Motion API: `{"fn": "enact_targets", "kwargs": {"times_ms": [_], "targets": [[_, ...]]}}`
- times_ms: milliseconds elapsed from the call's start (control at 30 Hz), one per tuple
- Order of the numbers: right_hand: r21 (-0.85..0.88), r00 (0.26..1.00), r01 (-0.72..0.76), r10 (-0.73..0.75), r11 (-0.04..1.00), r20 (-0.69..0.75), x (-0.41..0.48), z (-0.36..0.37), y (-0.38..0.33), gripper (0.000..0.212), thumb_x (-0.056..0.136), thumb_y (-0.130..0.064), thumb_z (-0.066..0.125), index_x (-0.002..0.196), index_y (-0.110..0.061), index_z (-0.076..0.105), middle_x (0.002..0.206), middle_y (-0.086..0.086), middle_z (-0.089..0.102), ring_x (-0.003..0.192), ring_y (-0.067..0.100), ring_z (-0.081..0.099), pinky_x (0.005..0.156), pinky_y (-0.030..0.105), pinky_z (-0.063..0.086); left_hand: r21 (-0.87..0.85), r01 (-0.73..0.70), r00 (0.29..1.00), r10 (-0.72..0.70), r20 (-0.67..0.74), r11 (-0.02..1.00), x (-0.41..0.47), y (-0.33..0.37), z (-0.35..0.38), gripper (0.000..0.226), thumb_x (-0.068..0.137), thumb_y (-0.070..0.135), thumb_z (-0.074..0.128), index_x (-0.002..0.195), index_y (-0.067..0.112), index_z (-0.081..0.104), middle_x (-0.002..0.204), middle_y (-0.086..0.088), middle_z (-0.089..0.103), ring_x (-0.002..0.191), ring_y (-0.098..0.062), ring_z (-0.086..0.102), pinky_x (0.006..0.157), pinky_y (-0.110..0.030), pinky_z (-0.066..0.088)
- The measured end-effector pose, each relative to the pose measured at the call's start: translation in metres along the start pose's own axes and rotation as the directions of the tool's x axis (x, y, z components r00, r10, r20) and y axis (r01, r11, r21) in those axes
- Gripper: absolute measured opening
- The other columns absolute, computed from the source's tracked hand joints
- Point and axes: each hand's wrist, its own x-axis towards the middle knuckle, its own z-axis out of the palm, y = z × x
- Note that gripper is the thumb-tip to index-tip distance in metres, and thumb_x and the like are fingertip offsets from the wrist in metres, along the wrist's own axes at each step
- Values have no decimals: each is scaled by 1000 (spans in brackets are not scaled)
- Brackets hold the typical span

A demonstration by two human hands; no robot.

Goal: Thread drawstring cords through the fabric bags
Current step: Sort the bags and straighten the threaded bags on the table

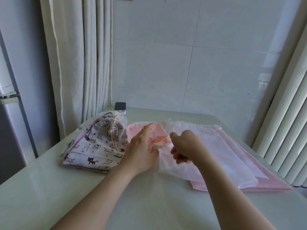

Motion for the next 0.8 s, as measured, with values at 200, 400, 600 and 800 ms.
{"fn": "enact_targets", "kwargs": {"times_ms": [200, 400, 600, 800], "targets": [[283, 904, -266, 137, 921, 405, -1, 9, 2, 57, 108, -42, 42, 112, 9, 68, 68, 13, 73, 55, 24, 72, 40, 17, 32, 25, 40, 990, -43, 135, 999, -3, -1, 2, 88, 94, 16, 59, 164, 38, 11, 162, 5, 42, 140, -20, 52, 111, -43, 48], [504, 964, -221, 107, 835, 245, 5, 19, 5, 25, 97, -6, 66, 107, 17, 63, 73, 21, 75, 62, 32, 77, 43, 26, 55, 91, 71, 968, -90, 234, 993, -2, -2, 4, 85, 97, 21, 56, 164, 36, 6, 164, -2, 34, 138, -34, 50, 116, -51, 40], [603, 987, -159, 140, 782, 78, 11, 17, 9, 8, 82, 7, 63, 81, 14, 64, 78, 28, 74, 66, 41, 76, 58, 41, 64, 115, 129, 952, -156, 262, 985, -2, -2, 2, 85, 99, 31, 57, 161, 46, 1, 155, -8, 45, 139, -35, 48, 114, -66, 36], [603, 994, 57, 9, 796, -106, 22, 16, 11, 16, 97, -4, 57, 84, 3, 62, 76, 20, 58, 68, 27, 59, 72, 41, 62, 107, 132, 947, -157, 279, 986, -3, 1, 2, 87, 94, 23, 59, 162, 39, 7, 156, -1, 44, 133, -31, 53, 118, -56, 35]]}}
